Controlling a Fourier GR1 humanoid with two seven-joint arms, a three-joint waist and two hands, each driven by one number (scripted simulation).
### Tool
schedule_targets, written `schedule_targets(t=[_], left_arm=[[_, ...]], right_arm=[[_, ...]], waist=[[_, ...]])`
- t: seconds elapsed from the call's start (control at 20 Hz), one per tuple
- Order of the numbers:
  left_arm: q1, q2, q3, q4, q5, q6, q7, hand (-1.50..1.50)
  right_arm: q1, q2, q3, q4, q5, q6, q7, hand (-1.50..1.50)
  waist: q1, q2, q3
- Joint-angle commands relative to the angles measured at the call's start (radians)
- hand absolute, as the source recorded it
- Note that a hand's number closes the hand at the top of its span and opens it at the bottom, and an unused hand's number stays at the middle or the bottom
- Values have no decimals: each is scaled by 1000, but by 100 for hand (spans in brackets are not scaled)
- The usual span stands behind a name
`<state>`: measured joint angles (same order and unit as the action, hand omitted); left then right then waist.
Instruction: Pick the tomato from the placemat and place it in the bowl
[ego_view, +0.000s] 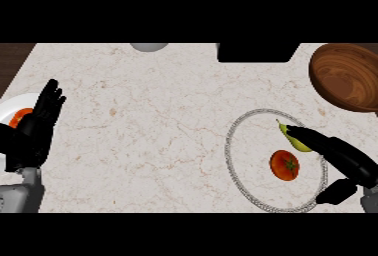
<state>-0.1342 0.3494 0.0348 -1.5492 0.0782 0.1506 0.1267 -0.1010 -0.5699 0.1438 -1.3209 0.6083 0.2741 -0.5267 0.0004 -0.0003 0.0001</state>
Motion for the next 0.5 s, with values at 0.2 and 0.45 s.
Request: schedule_targets(t=[0.2,0.45], left_arm=[[-15,-57,9,10,-88,2,-14,0],[-7,-23,92,3,-33,-77,4,0]], right_arm=[[33,100,-19,53,98,-54,-31,-150],[-54,133,-44,170,146,-51,-46,-150]], waist=[[-2,0,0],[3,1,0]])
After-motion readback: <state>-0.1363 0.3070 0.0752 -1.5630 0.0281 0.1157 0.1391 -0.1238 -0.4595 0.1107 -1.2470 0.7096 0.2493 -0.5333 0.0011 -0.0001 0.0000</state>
